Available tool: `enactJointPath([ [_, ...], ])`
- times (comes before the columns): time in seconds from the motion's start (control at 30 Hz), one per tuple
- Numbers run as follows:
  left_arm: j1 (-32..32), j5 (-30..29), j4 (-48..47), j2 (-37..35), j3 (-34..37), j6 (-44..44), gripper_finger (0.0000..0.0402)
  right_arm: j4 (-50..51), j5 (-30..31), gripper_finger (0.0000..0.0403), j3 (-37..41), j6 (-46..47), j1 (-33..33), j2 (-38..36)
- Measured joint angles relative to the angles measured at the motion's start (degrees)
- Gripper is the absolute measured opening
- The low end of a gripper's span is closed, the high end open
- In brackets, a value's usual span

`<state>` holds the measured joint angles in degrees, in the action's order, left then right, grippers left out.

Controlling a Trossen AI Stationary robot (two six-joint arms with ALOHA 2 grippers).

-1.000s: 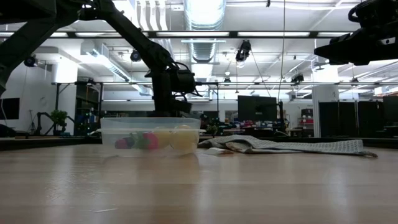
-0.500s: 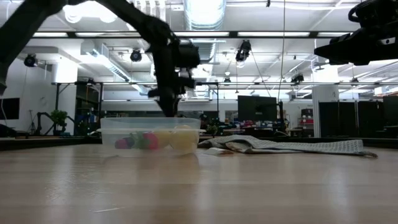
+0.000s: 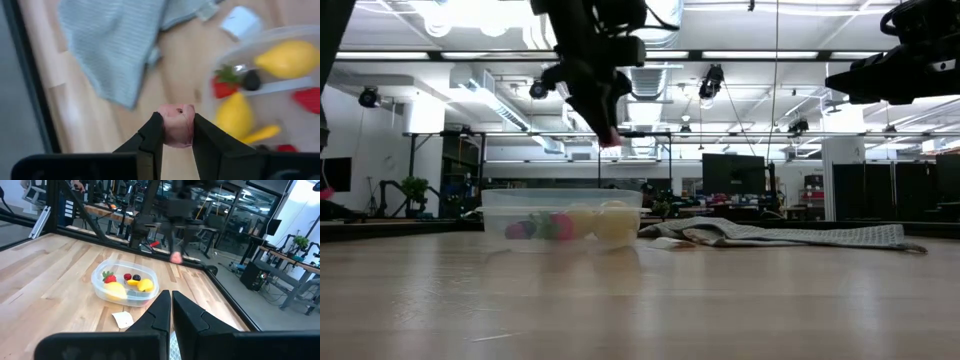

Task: Pick and placing Produce into tupperware
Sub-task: Put the pink peach into the transparent bin

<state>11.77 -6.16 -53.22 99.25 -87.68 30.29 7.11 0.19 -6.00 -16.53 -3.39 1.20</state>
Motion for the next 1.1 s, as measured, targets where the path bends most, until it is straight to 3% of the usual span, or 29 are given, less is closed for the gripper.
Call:
enactJointPath([
  [0.23,-5.33,0.42,-4.22,0.17,0.62,-6.97,0.0057,-0.04,-0.02,0.0009,0.00,0.00,0.01,0.00],
  [0.33,-6.36,4.12,-4.19,0.30,2.65,-7.83,0.0057,-0.04,-0.02,0.0009,0.00,0.00,0.01,0.01],
  [1.1,-8.22,13.48,10.98,0.30,18.03,-10.18,0.0056,-0.10,-0.02,0.0009,0.00,0.02,0.00,0.01],
])
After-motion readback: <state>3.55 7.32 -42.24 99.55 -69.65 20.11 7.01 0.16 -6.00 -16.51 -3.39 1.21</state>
